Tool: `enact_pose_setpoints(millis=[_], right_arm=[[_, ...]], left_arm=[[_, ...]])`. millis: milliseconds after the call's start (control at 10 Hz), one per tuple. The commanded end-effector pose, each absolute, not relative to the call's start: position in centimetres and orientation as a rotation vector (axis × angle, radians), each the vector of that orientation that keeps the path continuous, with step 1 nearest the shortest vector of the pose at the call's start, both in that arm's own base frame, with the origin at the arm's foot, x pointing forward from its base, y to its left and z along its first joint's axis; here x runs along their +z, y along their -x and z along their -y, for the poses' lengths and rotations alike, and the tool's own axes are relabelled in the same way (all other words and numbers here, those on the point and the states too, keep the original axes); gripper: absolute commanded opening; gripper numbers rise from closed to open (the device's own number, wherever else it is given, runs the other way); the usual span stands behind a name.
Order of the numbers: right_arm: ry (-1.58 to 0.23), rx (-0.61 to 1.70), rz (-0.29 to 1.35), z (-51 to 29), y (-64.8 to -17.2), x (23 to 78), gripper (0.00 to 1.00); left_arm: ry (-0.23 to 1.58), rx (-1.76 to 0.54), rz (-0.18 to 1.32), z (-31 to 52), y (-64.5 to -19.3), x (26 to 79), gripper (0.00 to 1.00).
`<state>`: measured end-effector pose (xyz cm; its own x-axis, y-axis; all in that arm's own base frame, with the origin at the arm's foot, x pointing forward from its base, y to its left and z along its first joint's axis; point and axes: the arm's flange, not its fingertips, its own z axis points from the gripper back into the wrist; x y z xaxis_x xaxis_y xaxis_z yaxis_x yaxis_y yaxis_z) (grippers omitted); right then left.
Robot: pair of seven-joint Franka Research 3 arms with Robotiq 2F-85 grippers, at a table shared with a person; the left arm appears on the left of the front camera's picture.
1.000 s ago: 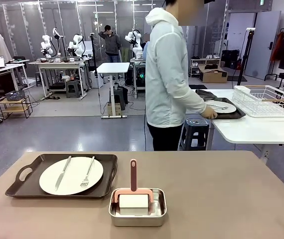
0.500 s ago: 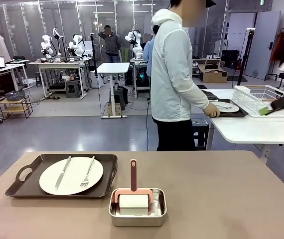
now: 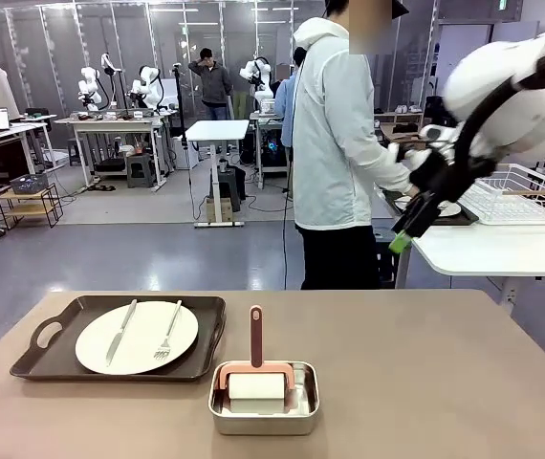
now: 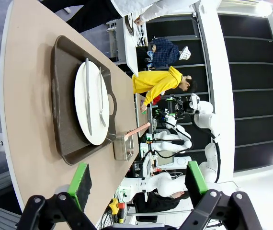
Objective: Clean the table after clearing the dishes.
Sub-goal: When the left (or right) Handle tray is removed, use the left hand (or right hand) to clean the left (or right) side of the table with the Lint Roller.
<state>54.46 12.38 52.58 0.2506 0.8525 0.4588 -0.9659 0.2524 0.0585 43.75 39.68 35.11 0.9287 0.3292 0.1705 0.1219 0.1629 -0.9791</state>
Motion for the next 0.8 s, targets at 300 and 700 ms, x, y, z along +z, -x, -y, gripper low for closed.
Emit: enact_pose_setpoints(millis=[300,700], right_arm=[[-0.305,1.315,0.256,-17.3,-54.5,51.8,1.00],[-0.343,1.361,0.275,-17.4,-53.9,50.9,1.00]], left_arm=[[1.406,0.152,0.390,-39.8,-43.6,35.2,1.00],[1.406,0.152,0.390,-39.8,-43.6,35.2,1.00]])
